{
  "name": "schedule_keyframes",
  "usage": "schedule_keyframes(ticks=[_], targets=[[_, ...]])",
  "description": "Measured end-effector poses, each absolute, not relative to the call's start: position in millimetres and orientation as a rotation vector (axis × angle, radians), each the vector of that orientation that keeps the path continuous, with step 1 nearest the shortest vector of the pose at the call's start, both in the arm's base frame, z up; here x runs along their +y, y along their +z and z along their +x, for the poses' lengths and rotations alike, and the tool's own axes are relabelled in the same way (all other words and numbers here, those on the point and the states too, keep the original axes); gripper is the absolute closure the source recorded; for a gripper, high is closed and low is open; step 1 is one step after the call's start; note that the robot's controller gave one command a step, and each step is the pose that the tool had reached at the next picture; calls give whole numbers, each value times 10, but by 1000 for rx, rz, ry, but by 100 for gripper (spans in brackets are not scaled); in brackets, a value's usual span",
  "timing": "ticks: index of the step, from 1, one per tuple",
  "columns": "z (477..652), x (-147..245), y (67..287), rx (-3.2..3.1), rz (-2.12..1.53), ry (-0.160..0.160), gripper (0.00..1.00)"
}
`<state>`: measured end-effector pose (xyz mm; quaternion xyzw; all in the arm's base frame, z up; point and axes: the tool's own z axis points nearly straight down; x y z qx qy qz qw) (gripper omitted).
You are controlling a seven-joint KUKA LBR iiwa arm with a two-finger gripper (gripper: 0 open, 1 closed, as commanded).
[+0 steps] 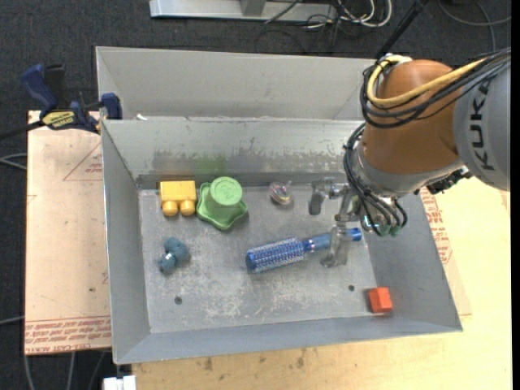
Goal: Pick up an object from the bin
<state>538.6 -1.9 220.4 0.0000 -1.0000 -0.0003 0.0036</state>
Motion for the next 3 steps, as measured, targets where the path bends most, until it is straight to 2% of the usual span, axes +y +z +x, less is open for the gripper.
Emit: schedule_keyframes(ticks=[1, 2, 3], targets=[[5926, 395, 857, -3133, 151, -3, 0], [5934, 393, 895, -3138, 148, -5, 100], [5754, -308, 2299, -3006, 934, 1, 100]])
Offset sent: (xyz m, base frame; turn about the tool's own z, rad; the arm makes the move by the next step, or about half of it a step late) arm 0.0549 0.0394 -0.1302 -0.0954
